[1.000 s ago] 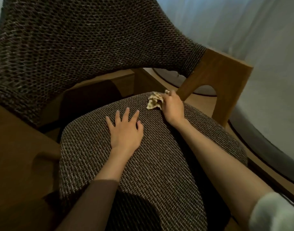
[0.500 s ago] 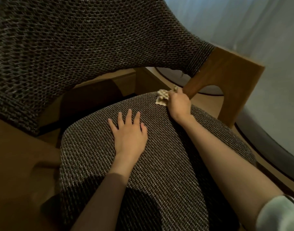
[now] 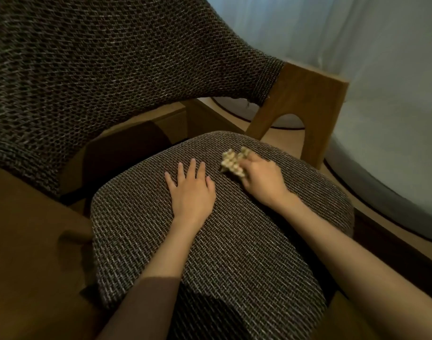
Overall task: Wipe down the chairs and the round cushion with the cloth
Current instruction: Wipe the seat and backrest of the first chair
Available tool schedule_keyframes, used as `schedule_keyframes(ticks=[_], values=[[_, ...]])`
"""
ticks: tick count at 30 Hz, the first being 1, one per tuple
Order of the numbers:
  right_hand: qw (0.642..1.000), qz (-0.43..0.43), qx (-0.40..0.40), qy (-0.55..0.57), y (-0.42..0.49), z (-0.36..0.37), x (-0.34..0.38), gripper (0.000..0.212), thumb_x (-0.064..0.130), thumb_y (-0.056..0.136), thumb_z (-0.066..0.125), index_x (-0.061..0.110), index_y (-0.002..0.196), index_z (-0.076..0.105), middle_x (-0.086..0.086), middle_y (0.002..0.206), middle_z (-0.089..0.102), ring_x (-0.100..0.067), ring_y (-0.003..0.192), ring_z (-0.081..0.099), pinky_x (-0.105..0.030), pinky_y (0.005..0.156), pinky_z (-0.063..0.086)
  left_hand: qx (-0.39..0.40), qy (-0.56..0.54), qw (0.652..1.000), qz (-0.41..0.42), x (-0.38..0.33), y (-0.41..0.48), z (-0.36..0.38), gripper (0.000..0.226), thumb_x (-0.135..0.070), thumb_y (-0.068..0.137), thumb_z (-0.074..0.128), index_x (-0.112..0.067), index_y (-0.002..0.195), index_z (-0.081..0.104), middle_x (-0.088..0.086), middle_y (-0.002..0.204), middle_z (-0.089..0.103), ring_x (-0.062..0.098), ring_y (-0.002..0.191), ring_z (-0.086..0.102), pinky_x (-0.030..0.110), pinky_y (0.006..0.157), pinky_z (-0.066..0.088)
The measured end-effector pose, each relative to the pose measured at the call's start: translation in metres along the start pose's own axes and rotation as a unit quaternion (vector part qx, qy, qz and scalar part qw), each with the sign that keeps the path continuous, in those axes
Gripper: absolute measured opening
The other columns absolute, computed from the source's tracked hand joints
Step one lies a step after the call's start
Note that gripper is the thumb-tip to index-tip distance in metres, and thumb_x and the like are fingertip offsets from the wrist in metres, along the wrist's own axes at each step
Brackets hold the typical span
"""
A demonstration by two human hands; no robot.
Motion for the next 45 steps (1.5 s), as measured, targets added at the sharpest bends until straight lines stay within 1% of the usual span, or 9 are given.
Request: schedule_keyframes(ticks=[3, 9, 16, 19, 23, 26, 31, 39, 45], values=[[0.998, -0.059, 0.014, -0.001, -0.026, -0.004, -0.001, 0.045, 0.029, 0.089, 0.059, 0.025, 0.134, 0.053, -0.004, 0.136, 0.051, -0.03, 0.085, 0.067, -0.041, 0.072, 0.054, 0.003, 0.002, 1.0, 0.006, 0.001, -0.002, -0.002, 0.051, -0.038, 0.102, 0.019, -0.024, 0.151, 0.02, 0.0, 0.16, 0.012, 0.026, 0.147, 0.004, 0.055, 0.117, -0.001], [0.986, 0.158, -0.035, -0.033, -0.037, -0.028, -0.064, 0.034, 0.03, 0.091, 0.056, 0.018, 0.123, 0.058, -0.01, 0.14, 0.047, -0.035, 0.094, 0.063, -0.042, 0.08, 0.052, 0.036, 0.014, 0.998, 0.044, -0.009, -0.011, 0.001, 0.052, -0.04, 0.101, 0.018, -0.027, 0.152, 0.015, 0.001, 0.16, 0.008, 0.027, 0.147, 0.001, 0.054, 0.117, -0.002], [0.998, -0.048, -0.018, 0.02, -0.1, -0.022, 0.004, 0.043, 0.03, 0.084, 0.065, 0.025, 0.126, 0.059, -0.006, 0.122, 0.061, -0.021, 0.07, 0.067, -0.035, 0.059, 0.056, 0.055, 0.036, 0.996, 0.065, -0.011, -0.016, 0.002, 0.054, -0.046, 0.1, 0.016, -0.031, 0.151, 0.013, 0.001, 0.16, 0.007, 0.029, 0.147, 0.001, 0.053, 0.116, -0.003], [0.994, 0.084, -0.036, -0.056, -0.091, -0.031, -0.06, 0.036, 0.03, 0.091, 0.057, 0.023, 0.126, 0.058, -0.006, 0.137, 0.051, -0.023, 0.084, 0.066, -0.036, 0.07, 0.055, 0.063, 0.034, 0.994, 0.082, -0.015, -0.022, 0.005, 0.055, -0.048, 0.099, 0.014, -0.031, 0.151, 0.012, 0.003, 0.16, 0.007, 0.031, 0.147, 0.0, 0.053, 0.116, -0.004], [0.955, 0.278, -0.105, -0.005, -0.099, -0.042, -0.104, 0.031, 0.023, 0.092, 0.055, 0.019, 0.123, 0.061, -0.007, 0.127, 0.056, -0.029, 0.101, 0.06, -0.04, 0.086, 0.047, 0.074, 0.037, 0.992, 0.1, -0.021, -0.029, 0.006, 0.057, -0.05, 0.099, 0.013, -0.03, 0.152, 0.01, 0.005, 0.16, 0.005, 0.031, 0.147, -0.002, 0.052, 0.117, -0.004], [0.969, 0.213, -0.115, 0.053, -0.118, -0.036, -0.052, 0.029, 0.02, 0.088, 0.06, 0.022, 0.117, 0.065, -0.003, 0.127, 0.06, -0.021, 0.098, 0.063, -0.034, 0.086, 0.049, 0.074, 0.037, 0.99, 0.118, -0.023, -0.035, 0.007, 0.057, -0.051, 0.098, 0.013, -0.031, 0.152, 0.011, 0.005, 0.16, 0.005, 0.031, 0.147, -0.001, 0.051, 0.117, -0.004], [0.994, 0.002, -0.083, 0.071, -0.156, -0.031, 0.007, 0.037, 0.028, 0.075, 0.075, 0.027, 0.112, 0.069, 0.002, 0.104, 0.068, -0.02, 0.069, 0.067, -0.03, 0.055, 0.053, 0.074, 0.047, 0.987, 0.132, -0.024, -0.04, 0.007, 0.056, -0.051, 0.098, 0.014, -0.033, 0.152, 0.01, 0.003, 0.161, 0.005, 0.029, 0.147, 0.0, 0.051, 0.117, -0.002], [0.954, 0.256, -0.15, 0.039, -0.116, -0.036, -0.108, 0.03, 0.021, 0.09, 0.054, 0.021, 0.119, 0.063, -0.004, 0.112, 0.063, -0.027, 0.096, 0.061, -0.038, 0.077, 0.047, 0.076, 0.047, 0.982, 0.168, -0.022, -0.055, 0.006, 0.058, -0.053, 0.097, 0.012, -0.034, 0.151, 0.012, 0.001, 0.16, 0.007, 0.026, 0.147, 0.002, 0.047, 0.116, -0.004], [0.978, 0.132, -0.138, 0.085, -0.177, -0.04, -0.007, 0.024, 0.025, 0.08, 0.064, 0.024, 0.102, 0.072, -0.001, 0.09, 0.071, -0.022, 0.074, 0.066, -0.032, 0.062, 0.052, 0.085, 0.044, 0.981, 0.169, -0.022, -0.059, 0.003, 0.057, -0.052, 0.098, 0.014, -0.034, 0.151, 0.012, 0.001, 0.161, 0.005, 0.026, 0.147, 0.001, 0.047, 0.117, -0.004]])
Point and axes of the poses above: each hand's wrist, its own y-axis towards the middle knuckle, its own z-axis out of the palm, x = y × z, the point moved 2 cm from there along y, towards the middle knuckle
